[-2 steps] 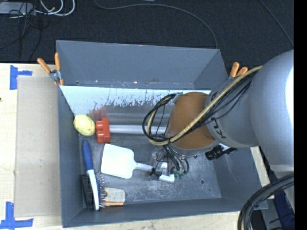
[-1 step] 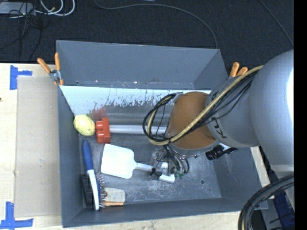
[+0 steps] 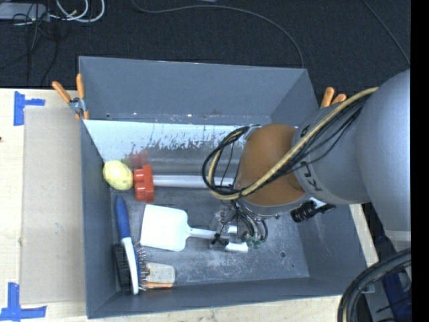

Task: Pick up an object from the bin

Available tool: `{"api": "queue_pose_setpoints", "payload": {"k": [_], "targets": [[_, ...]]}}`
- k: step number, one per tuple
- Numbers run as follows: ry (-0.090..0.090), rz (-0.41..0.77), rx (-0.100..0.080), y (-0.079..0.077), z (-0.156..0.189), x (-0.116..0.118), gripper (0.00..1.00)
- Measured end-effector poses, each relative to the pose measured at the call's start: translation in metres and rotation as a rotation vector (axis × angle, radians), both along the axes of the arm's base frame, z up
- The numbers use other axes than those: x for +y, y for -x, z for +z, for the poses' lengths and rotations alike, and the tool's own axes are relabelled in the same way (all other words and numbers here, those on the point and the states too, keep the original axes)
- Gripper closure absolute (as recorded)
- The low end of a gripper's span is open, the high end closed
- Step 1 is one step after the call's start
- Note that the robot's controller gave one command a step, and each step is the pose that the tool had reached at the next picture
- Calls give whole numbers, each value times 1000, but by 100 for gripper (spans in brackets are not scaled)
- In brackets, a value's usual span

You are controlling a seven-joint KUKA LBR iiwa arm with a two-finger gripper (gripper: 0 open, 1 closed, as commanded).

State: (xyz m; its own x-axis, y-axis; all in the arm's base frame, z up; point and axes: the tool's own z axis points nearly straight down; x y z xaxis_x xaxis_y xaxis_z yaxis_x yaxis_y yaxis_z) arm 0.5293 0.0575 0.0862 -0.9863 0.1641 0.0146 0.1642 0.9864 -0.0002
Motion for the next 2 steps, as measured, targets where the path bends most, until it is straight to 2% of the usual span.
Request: {"api": "queue_pose_setpoints", "payload": {"k": [2], "targets": [[-1,0,-9,-3,25,0,100]]}}
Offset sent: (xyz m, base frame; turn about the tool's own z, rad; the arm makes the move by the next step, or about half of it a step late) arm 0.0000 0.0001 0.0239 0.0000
